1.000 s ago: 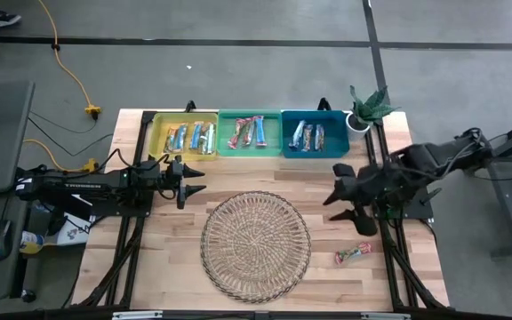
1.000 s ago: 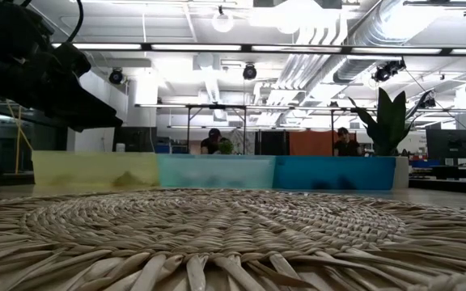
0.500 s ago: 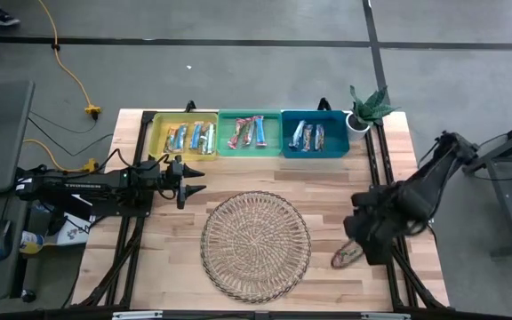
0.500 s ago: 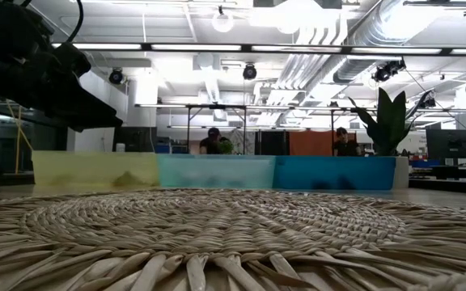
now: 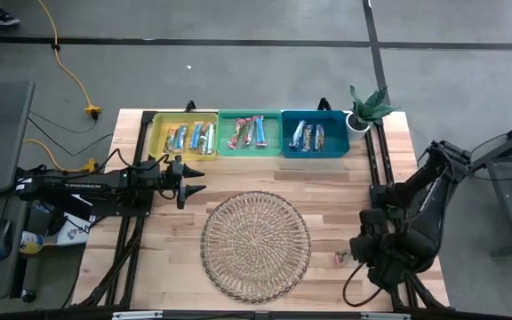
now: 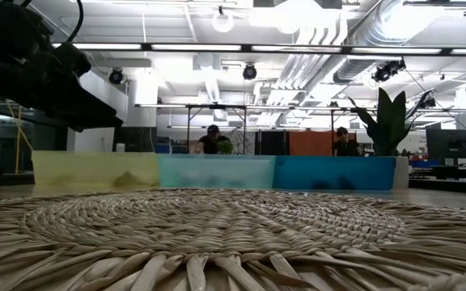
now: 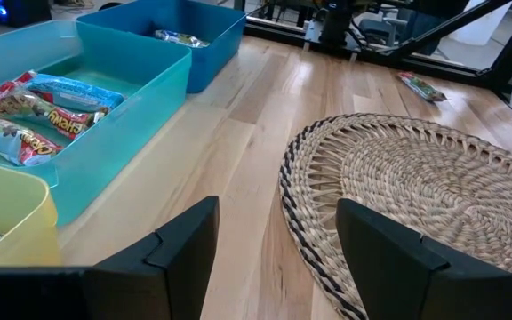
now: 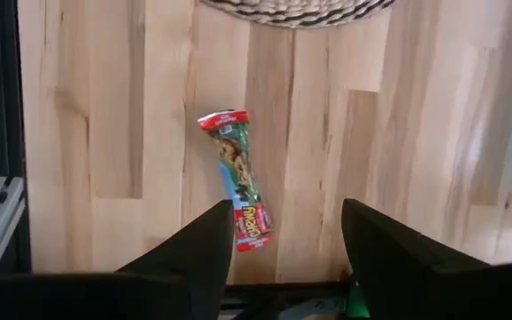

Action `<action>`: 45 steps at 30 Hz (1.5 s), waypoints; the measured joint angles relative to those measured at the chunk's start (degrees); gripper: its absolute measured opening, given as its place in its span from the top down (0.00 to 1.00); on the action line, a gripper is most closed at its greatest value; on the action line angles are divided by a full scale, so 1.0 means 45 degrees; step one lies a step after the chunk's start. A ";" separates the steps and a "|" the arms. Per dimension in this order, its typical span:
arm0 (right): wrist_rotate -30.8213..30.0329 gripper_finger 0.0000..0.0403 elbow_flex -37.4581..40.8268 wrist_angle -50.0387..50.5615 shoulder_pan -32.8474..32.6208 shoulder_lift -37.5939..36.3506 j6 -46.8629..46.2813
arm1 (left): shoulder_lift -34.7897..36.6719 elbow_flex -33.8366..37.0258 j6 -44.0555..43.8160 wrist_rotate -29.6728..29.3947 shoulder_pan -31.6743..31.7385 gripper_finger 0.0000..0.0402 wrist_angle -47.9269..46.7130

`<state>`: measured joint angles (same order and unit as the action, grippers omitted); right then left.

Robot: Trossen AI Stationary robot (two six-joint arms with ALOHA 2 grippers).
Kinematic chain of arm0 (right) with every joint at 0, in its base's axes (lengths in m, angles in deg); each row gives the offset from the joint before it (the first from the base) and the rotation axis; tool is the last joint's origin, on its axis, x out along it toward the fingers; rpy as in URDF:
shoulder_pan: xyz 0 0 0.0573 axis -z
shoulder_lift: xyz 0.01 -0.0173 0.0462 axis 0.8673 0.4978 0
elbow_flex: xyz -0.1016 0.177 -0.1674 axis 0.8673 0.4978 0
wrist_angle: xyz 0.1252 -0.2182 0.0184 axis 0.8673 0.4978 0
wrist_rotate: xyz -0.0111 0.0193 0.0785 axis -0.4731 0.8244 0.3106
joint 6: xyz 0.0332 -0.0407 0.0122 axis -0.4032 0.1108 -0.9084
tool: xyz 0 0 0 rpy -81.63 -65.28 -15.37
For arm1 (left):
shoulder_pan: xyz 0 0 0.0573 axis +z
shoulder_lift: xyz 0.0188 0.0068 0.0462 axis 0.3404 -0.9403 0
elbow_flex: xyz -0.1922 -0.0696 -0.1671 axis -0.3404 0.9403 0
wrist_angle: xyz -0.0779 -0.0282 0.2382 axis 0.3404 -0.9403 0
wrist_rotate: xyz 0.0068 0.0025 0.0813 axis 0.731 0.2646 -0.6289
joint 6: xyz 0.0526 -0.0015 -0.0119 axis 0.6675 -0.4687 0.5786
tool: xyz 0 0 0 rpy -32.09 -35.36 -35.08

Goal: Pick and place Granola Bars by type
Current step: Put the red granola bar into the green bin

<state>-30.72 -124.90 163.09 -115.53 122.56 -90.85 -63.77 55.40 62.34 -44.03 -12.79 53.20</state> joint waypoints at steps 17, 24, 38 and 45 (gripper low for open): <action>0.1487 0.52 0.5962 -0.5311 -0.1013 -0.3361 -0.1397 | -0.0004 0.0000 0.0000 0.0000 0.0000 0.44 0.0004; 0.3317 0.48 0.8360 -0.8828 -0.0780 -0.3983 -0.0206 | 0.0000 0.0000 0.0000 0.0000 0.0000 0.44 0.0004; 0.2779 0.42 1.0223 -1.0380 0.0150 -0.3987 0.1512 | -0.0002 0.0000 0.0000 0.0000 -0.0002 0.44 0.0004; 0.2281 0.42 1.0346 -1.0681 0.0148 -0.3786 0.3287 | -0.0004 0.0000 0.0000 -0.0005 0.0000 0.44 0.0004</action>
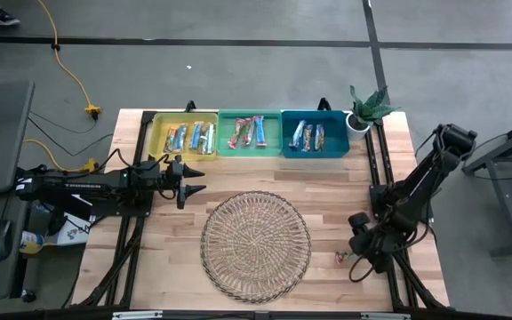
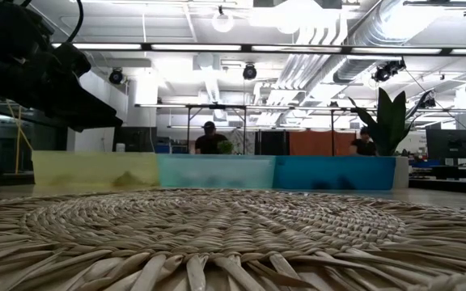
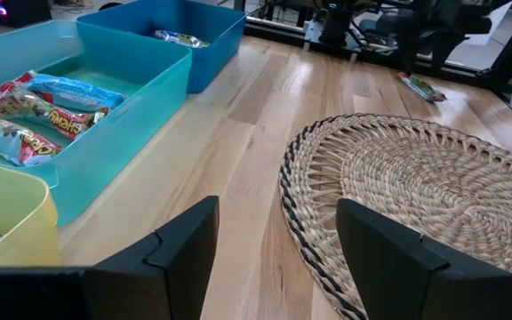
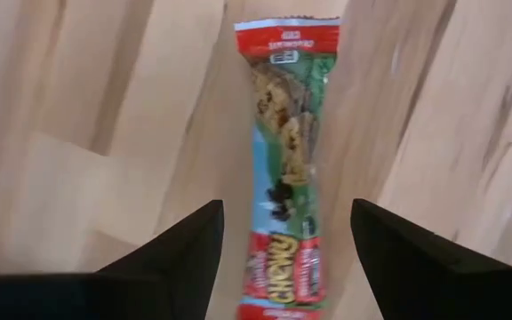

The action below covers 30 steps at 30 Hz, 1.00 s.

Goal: Pick and place Granola Bars by type
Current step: Put the red granola bar into the green bin

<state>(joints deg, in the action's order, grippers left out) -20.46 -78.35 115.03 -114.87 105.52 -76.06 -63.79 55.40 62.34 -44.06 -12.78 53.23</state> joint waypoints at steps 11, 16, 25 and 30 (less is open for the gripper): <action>-0.0174 0.42 -0.0006 -0.0570 0.0000 0.1807 0.0875 | 0.0004 0.0000 -0.0005 0.0002 0.0000 0.44 0.0000; -0.0417 0.42 -0.0066 -0.0730 -0.0010 0.2557 0.0652 | 0.0004 0.0000 -0.0003 0.0003 -0.0003 0.44 -0.0002; -0.0614 0.43 -0.0053 -0.0865 -0.0029 0.2703 -0.0253 | 0.0002 0.0000 0.0000 0.0005 -0.0002 0.44 0.0000; -0.0662 0.49 -0.0029 -0.0922 -0.0019 0.2718 -0.0618 | 0.0004 0.0000 -0.0003 0.0005 -0.0001 0.44 0.0000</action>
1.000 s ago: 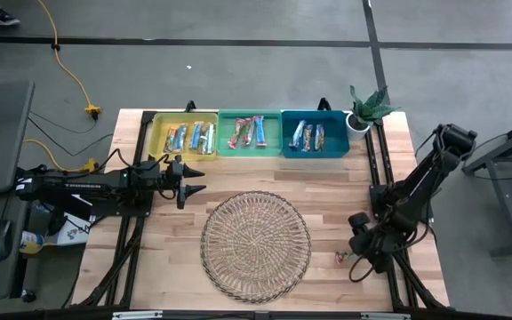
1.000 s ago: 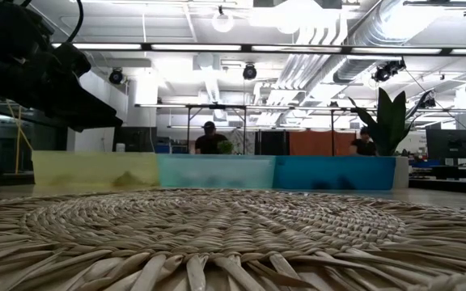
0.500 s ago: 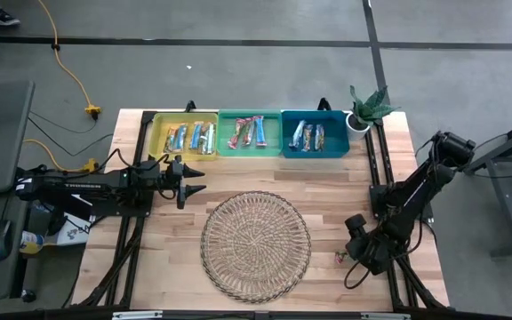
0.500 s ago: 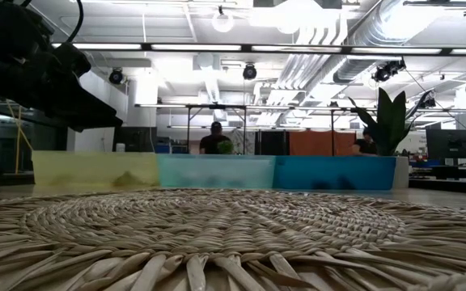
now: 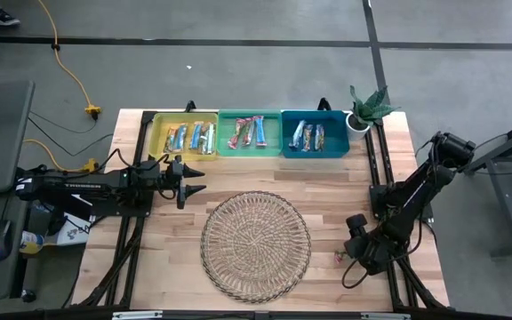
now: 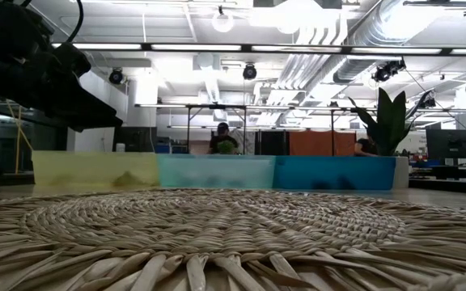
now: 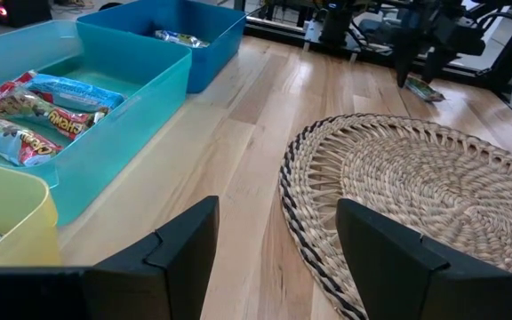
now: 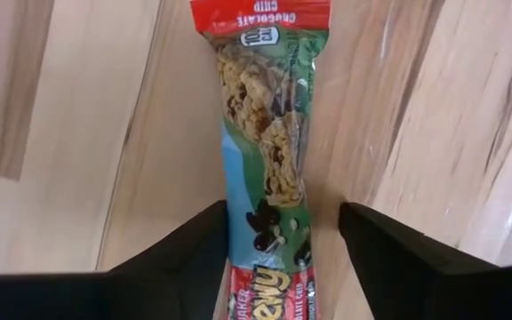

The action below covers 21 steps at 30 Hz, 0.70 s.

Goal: Pick and place Granola Bars by type
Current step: Put the red granola bar into the green bin

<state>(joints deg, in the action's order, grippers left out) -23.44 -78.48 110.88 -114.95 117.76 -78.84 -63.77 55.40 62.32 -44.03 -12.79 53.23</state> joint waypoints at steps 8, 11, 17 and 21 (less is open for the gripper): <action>-0.0053 0.60 0.0010 -0.0005 0.0010 0.0010 -0.0297 | 0.0000 0.0000 0.0003 0.0000 -0.0004 0.44 0.0000; -0.0119 0.63 -0.0081 0.0040 0.0010 0.0024 -0.0457 | 0.0001 0.0000 -0.0001 0.0000 0.0000 0.44 0.0000; -0.0398 0.67 -0.0408 0.0108 0.0017 0.0102 -0.0520 | 0.0001 0.0000 0.0001 0.0000 -0.0002 0.44 0.0000; -0.0502 0.69 -0.0532 -0.0035 0.0039 0.0121 -0.0789 | 0.0000 0.0000 0.0003 -0.0004 -0.0004 0.44 0.0000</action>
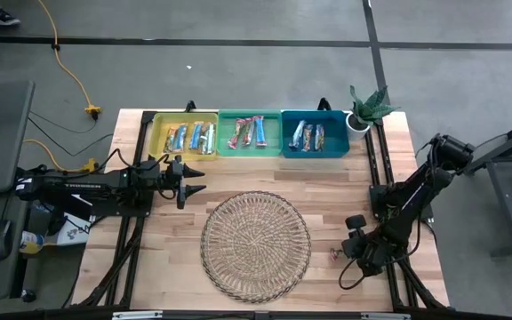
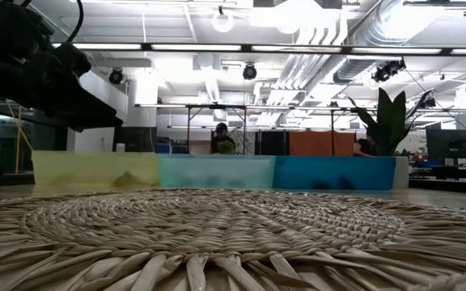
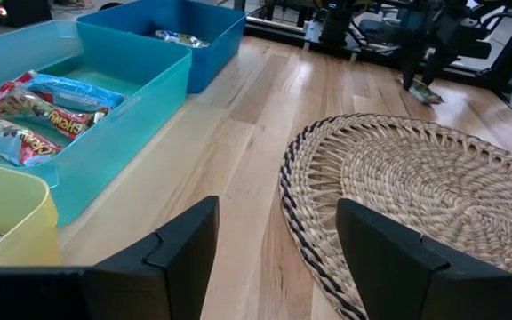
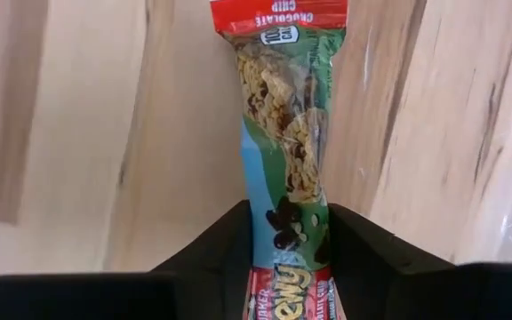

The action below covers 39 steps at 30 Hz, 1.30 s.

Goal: Pick and place Granola Bars by type
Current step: Put the red granola bar into the green bin

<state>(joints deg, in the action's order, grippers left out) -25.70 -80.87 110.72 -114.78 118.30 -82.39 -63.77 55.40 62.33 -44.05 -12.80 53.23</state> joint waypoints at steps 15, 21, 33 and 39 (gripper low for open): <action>-0.0633 0.82 -0.0060 -0.3810 0.0442 -0.0015 -0.0447 | 0.0001 0.0000 -0.0001 0.0004 0.0004 0.44 0.0000; -0.0557 0.81 -0.0065 -0.7737 0.1558 -0.0034 0.0619 | -0.0002 0.0000 0.0000 0.0003 0.0002 0.44 0.0000; -0.0738 0.82 -0.3367 -1.0825 0.3864 -0.0049 0.6348 | -0.0004 0.0000 -0.0004 0.0004 0.0004 0.44 0.0000; -0.1348 0.81 -0.6177 -1.0172 0.5512 -0.0053 0.9545 | 0.0001 0.0000 0.0000 0.0004 0.0002 0.44 0.0000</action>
<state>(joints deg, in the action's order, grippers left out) -31.76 -108.67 64.95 -89.97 118.06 -39.44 -63.77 55.40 62.34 -44.03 -12.79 53.23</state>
